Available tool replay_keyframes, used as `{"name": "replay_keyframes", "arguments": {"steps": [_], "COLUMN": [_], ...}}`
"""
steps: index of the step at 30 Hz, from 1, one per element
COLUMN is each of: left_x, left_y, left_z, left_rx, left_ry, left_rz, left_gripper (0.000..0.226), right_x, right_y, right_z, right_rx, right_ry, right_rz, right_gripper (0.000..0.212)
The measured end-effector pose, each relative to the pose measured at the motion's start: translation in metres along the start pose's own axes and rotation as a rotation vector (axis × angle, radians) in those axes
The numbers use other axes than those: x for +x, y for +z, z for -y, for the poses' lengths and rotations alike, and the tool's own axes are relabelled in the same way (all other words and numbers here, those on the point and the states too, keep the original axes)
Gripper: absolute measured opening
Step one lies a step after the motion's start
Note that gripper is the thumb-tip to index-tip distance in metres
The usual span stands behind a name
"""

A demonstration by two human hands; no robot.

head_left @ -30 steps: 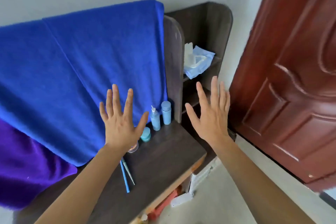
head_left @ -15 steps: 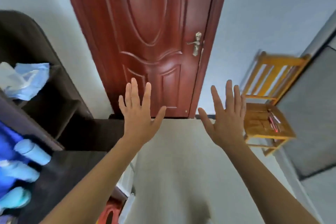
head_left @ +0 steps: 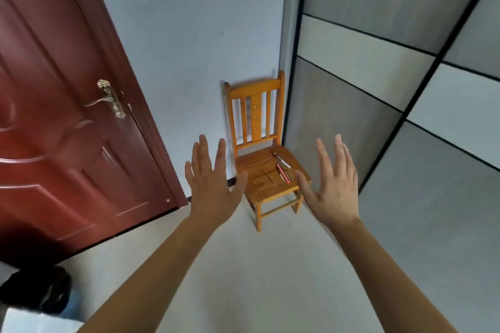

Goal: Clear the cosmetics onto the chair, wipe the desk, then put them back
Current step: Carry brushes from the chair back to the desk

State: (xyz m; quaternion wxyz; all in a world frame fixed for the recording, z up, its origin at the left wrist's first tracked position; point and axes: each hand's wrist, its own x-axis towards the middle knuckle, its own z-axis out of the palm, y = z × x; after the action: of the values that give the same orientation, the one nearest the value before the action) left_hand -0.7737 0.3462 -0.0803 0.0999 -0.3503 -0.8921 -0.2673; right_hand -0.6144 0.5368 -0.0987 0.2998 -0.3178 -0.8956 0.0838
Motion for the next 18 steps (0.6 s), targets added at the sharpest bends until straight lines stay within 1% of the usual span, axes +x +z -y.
{"name": "replay_keyframes", "arguments": {"steps": [5,9,13,15,18], "left_x": [0.064,0.116,0.189,0.233,0.294], "left_y": [0.054,0.113,0.184,0.221,0.269], "left_z": [-0.024,-0.015,0.002,0.012,0.022], "left_rx": [-0.018,-0.015,0.006,0.02,0.02], "left_ry": [-0.014,-0.031,-0.1,-0.119,-0.161], "left_rz": [0.084,0.125,0.182,0.236,0.359], "left_gripper": [0.08,0.082,0.086,0.083,0.08], "right_x": [0.059,0.102,0.164,0.203,0.257], "right_y": [0.021,0.061,0.116,0.144,0.181], "right_z": [-0.054,-0.079,-0.104,-0.116,-0.134], "right_rx": [-0.017,-0.016,-0.078,-0.135,-0.211], "right_ry": [0.062,0.113,0.134,0.153,0.205], "right_rz": [0.056,0.137,0.228,0.295,0.404], "right_gripper": [0.075,0.079,0.082,0.083,0.079]}}
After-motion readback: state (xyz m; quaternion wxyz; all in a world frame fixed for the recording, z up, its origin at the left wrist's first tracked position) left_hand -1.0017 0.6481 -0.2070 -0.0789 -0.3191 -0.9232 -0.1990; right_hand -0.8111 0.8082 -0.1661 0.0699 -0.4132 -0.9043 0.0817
